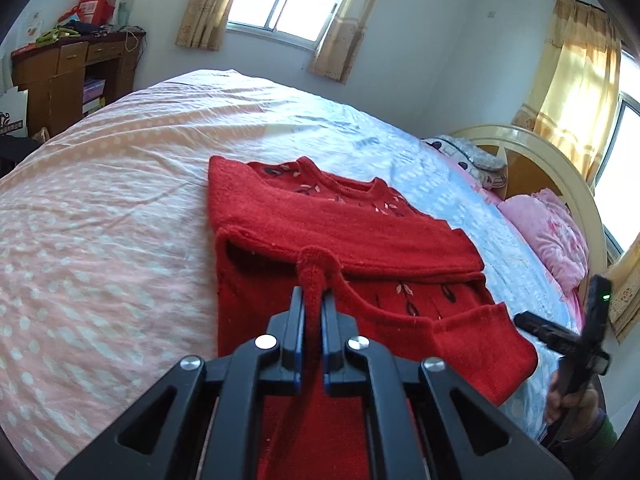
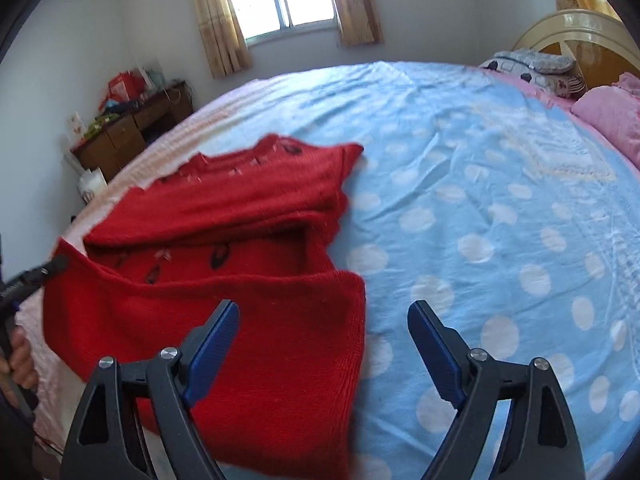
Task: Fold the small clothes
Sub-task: 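Lift the hem with the left gripper while the right gripper grasps the hem beside it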
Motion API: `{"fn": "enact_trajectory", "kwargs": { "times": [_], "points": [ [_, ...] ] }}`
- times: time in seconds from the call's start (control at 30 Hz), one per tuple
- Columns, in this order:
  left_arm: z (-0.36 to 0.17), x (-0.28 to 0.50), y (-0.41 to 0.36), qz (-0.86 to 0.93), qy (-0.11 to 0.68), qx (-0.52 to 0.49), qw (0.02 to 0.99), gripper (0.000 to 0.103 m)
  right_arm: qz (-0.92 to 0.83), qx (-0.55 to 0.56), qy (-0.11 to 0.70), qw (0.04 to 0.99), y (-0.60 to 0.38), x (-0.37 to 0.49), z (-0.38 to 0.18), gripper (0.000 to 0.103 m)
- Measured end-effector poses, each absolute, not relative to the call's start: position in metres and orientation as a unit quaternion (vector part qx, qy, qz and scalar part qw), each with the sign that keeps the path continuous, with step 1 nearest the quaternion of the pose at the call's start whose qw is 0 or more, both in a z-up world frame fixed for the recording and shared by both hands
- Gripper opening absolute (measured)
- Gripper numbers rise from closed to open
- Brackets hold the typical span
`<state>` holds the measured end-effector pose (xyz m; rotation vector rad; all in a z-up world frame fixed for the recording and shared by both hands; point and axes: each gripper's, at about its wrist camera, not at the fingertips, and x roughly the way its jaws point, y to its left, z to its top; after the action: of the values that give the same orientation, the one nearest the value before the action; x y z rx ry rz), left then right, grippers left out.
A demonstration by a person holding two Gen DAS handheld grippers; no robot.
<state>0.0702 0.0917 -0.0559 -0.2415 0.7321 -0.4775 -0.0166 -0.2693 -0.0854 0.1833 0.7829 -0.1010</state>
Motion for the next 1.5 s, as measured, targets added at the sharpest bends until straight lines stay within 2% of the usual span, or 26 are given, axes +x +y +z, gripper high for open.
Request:
{"fn": "enact_trajectory", "kwargs": {
  "times": [0.03,0.07,0.1,0.13,0.17,0.2,0.53,0.7,1.03,1.5],
  "points": [
    [-0.056,0.07,0.091,-0.229,0.354,-0.115,0.899,0.007,-0.052,0.091,0.388,0.916,-0.271,-0.009,-0.092,0.086],
    [-0.057,0.07,0.09,-0.227,0.356,-0.113,0.899,0.007,-0.053,0.094,0.394,0.913,-0.273,-0.004,-0.097,0.082],
    [-0.058,0.07,0.088,-0.225,0.358,-0.111,0.899,0.007,-0.052,0.1,0.403,0.908,-0.275,0.003,-0.103,0.065],
    [-0.058,0.069,0.087,-0.224,0.36,-0.108,0.899,0.007,-0.055,0.097,0.409,0.906,-0.276,0.006,-0.106,0.058],
    [-0.059,0.068,0.085,-0.222,0.361,-0.104,0.9,0.007,-0.062,0.082,0.406,0.908,-0.274,0.006,-0.105,0.032],
    [-0.06,0.067,0.084,-0.222,0.362,-0.102,0.9,0.007,-0.047,0.079,0.406,0.909,-0.27,0.005,-0.101,0.013],
    [-0.038,0.065,0.091,-0.207,0.343,-0.123,0.908,0.006,-0.089,-0.008,0.318,0.944,-0.224,-0.04,-0.033,0.01],
    [-0.022,0.068,0.092,-0.207,0.33,-0.129,0.912,0.006,-0.085,-0.009,0.279,0.957,-0.219,-0.041,-0.004,0.01],
    [-0.002,0.126,0.098,-0.148,0.327,-0.119,0.926,0.006,-0.077,-0.038,0.261,0.962,-0.224,0.046,0.019,0.01],
    [-0.017,0.236,0.085,-0.101,0.335,-0.119,0.929,0.006,-0.111,-0.061,0.266,0.956,-0.242,0.183,-0.003,0.01]
  ]
}}
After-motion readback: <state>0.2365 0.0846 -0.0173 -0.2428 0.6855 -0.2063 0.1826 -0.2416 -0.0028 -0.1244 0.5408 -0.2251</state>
